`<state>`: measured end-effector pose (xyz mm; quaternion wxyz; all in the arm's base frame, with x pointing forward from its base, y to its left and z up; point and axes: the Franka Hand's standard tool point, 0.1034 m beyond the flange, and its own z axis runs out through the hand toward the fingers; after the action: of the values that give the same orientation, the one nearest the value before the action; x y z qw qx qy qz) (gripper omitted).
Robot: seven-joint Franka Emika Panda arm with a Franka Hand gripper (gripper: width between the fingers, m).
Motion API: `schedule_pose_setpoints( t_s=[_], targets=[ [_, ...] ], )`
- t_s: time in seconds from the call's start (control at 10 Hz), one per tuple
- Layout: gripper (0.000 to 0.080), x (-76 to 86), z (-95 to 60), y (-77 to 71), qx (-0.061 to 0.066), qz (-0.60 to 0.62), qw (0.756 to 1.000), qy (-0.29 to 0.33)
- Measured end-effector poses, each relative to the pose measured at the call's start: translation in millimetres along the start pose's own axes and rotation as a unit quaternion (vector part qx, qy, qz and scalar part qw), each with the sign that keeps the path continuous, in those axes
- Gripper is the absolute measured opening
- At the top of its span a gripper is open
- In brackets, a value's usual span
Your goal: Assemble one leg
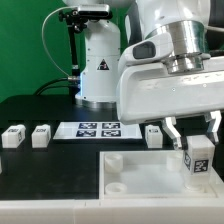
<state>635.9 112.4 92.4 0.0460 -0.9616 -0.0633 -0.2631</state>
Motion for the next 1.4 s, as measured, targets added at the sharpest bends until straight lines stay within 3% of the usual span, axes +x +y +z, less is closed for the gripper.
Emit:
schedule_pose_setpoints(
  t_s=[0.3, 0.4, 0.5, 0.6, 0.7, 1.2, 1.4],
  targets=[
    [0.0291, 0.6, 0.4, -0.1, 0.0, 0.0, 1.0, 0.005],
    [0.0372, 0.6, 0.4, -0.1, 0.0, 0.0, 1.0, 0.005],
    [0.0372, 0.5, 0.4, -0.1, 0.0, 0.0, 1.0, 0.005],
    [0.0552, 0.5, 0.4, -0.1, 0.0, 0.0, 1.0, 0.005],
    [0.0629, 0.5, 0.4, -0.1, 0.0, 0.0, 1.0, 0.005],
    [0.0649, 0.5, 0.5, -0.1, 0.0, 0.0, 1.0, 0.005],
    [0.0649, 2.9, -2.0, 5.0, 0.003, 0.005, 0.999, -0.037]
  ],
)
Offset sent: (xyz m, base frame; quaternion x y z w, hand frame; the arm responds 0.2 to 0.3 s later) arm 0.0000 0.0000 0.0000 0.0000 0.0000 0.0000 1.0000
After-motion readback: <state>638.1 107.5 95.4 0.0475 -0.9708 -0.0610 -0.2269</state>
